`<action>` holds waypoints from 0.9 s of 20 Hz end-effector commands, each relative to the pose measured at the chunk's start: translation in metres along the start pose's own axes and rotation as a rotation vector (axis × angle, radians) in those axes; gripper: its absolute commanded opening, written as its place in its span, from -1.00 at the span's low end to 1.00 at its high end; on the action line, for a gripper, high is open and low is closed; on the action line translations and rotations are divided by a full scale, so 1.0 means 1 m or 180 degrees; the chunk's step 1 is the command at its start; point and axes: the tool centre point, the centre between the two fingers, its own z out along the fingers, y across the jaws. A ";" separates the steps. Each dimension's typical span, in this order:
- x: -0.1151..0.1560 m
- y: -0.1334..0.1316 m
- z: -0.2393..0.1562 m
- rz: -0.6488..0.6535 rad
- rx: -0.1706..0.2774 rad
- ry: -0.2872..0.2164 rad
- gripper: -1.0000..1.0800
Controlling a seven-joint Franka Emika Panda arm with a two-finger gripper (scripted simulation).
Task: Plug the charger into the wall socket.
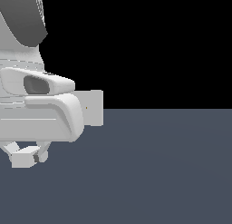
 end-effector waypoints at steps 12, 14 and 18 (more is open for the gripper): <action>0.031 0.026 -0.034 0.0124 -0.0030 0.0000 -1.00; 0.042 0.035 -0.045 0.0165 -0.0039 -0.0001 -1.00; 0.057 0.048 -0.062 0.0229 -0.0052 -0.0002 -1.00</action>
